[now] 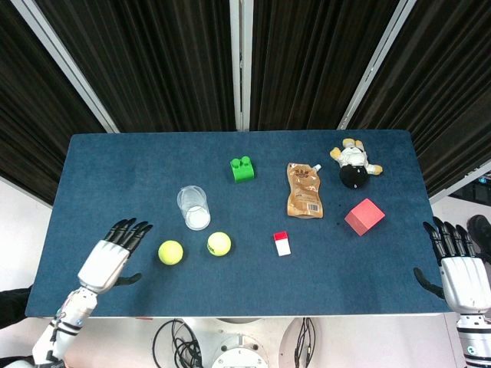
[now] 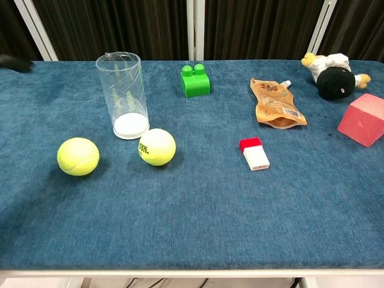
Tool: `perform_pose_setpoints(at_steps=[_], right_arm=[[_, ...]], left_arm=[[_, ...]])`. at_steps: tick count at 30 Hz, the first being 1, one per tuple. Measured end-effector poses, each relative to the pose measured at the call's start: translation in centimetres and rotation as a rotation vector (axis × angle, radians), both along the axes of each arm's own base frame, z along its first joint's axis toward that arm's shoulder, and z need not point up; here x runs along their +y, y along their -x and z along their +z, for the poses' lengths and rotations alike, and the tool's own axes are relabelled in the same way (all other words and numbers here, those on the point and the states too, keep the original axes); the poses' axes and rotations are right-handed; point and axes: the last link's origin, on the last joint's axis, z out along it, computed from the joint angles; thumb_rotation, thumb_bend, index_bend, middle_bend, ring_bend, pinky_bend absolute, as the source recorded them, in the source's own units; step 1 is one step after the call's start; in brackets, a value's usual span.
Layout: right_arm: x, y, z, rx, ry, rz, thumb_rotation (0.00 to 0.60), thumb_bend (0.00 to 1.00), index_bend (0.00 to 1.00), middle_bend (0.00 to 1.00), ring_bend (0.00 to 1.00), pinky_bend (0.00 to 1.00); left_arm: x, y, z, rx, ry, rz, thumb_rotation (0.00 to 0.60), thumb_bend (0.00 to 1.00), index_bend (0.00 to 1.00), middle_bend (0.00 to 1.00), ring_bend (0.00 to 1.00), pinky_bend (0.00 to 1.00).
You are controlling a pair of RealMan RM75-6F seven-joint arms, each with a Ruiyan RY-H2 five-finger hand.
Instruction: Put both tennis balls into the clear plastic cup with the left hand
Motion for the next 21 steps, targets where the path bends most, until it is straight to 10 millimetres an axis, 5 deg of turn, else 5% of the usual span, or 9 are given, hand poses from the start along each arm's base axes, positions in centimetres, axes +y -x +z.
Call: perform_pose_setpoints(at_steps=[9,21], right_arm=[[0.1,0.2,0.5,-0.026,-0.009,-0.005,0.600,0.20,0.00,0.00,0.00,0.00],[0.2,0.7,0.9,-0.037,-0.003,-0.024,0.600,0.21,0.00,0.00,0.00,0.00]], left_arm=[[2.6,-1.0,-4.4,0.040,0.083,0.047,0.600,0.07,0.07,0.08,0.03,0.12],[3.9,-1.3,-7.9,0.100,0.144,0.081,0.600,0.08,0.21,0.17,0.16,0.40]])
